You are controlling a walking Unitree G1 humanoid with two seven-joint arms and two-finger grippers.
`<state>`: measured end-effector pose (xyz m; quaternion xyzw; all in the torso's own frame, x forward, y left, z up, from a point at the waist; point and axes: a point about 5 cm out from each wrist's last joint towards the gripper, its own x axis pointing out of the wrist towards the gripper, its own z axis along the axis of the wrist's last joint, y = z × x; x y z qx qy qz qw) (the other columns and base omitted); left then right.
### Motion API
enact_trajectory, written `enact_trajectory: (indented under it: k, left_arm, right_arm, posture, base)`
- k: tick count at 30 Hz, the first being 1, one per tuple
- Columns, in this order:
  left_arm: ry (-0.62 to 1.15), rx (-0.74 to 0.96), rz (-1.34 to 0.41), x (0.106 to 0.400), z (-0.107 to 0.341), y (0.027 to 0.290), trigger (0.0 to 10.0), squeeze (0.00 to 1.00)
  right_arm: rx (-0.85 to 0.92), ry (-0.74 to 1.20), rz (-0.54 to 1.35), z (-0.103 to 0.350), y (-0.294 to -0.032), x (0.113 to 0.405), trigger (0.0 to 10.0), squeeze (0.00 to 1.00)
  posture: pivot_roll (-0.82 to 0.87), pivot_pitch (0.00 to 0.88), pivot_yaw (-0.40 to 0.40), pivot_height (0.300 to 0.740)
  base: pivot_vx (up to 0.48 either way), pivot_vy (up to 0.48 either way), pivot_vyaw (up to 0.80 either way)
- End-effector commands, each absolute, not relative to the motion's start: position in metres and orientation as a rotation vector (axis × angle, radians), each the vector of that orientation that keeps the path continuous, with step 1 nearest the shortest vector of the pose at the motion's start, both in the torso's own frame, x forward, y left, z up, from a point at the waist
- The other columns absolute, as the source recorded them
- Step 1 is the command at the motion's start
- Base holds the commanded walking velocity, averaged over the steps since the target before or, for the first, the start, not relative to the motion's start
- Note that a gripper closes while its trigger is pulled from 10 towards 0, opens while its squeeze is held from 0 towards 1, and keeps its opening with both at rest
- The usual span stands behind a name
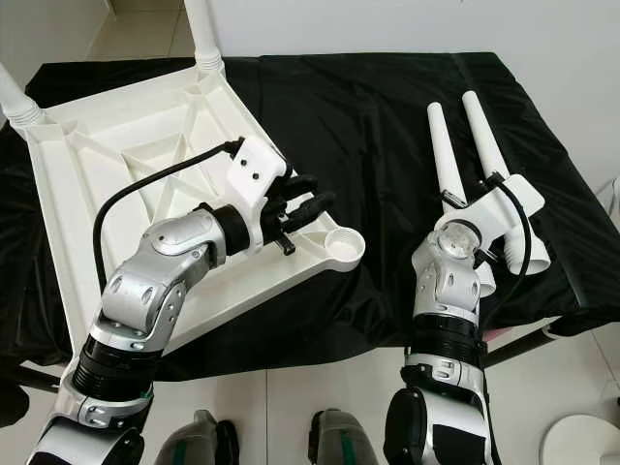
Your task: Building children table
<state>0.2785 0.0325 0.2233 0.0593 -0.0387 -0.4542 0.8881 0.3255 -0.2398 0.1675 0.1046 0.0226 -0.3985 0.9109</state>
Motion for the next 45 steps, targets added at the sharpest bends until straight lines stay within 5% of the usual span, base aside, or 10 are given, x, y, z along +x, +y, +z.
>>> enact_trajectory:
  k: [1, 13, 20, 22, 25, 31, 37, 38, 45]
  left_arm:
    - [-0.065, 0.123, -0.939, 0.278, 0.222, 0.030, 10.0, 0.00]
    - [-0.067, 0.122, -0.936, 0.278, 0.223, 0.030, 10.0, 0.00]
    - [-0.070, 0.117, -0.936, 0.279, 0.225, 0.029, 10.0, 0.00]
    - [-0.072, 0.110, -0.936, 0.280, 0.226, 0.028, 10.0, 0.00]
    - [-0.071, 0.102, -0.941, 0.280, 0.226, 0.026, 10.0, 0.00]
    - [-0.072, 0.093, -0.948, 0.278, 0.226, 0.023, 10.0, 0.00]
    - [-0.073, 0.084, -0.955, 0.277, 0.227, 0.020, 10.0, 0.00]
    - [-0.072, 0.080, -0.957, 0.277, 0.227, 0.019, 10.0, 0.00]
    - [-0.072, 0.073, -0.963, 0.275, 0.227, 0.017, 10.0, 0.00]
  right_arm:
    - [0.271, 0.097, -0.832, 0.163, -0.238, 0.326, 10.0, 0.00]
    - [0.354, 0.220, -0.765, 0.155, -0.222, 0.329, 10.0, 0.00]
    - [0.305, 0.189, -0.344, 0.160, -0.165, 0.339, 10.0, 0.00]
    - [0.280, -0.082, -0.139, 0.191, -0.149, 0.332, 10.0, 0.00]
    - [0.337, -0.224, -0.069, 0.213, -0.150, 0.327, 10.0, 0.00]
    - [0.314, -0.348, -0.098, 0.229, -0.162, 0.323, 10.0, 0.00]
    - [0.284, -0.237, -0.375, 0.213, -0.193, 0.329, 10.0, 0.00]
    - [0.245, -0.179, -0.376, 0.207, -0.195, 0.332, 10.0, 1.00]
    - [0.212, -0.068, -0.411, 0.197, -0.198, 0.336, 10.0, 1.00]
  posture:
    - [-0.16, 0.085, 0.030, 0.740]
    - [-0.16, 0.084, 0.030, 0.740]
    - [-0.16, 0.081, 0.032, 0.740]
    - [-0.16, 0.082, 0.033, 0.740]
    - [-0.16, 0.082, 0.033, 0.740]
    - [-0.17, 0.082, 0.034, 0.740]
    - [-0.17, 0.080, 0.034, 0.740]
    - [-0.17, 0.079, 0.035, 0.740]
    - [-0.17, 0.075, 0.033, 0.740]
  base:
    - [0.000, 0.000, 0.00]
    - [0.000, 0.000, 0.00]
    - [0.000, 0.000, 0.00]
    - [0.000, 0.000, 0.00]
    - [0.000, 0.000, 0.00]
    - [0.000, 0.000, 0.00]
    - [0.000, 0.000, 0.00]
    - [0.000, 0.000, 0.00]
    - [0.000, 0.000, 0.00]
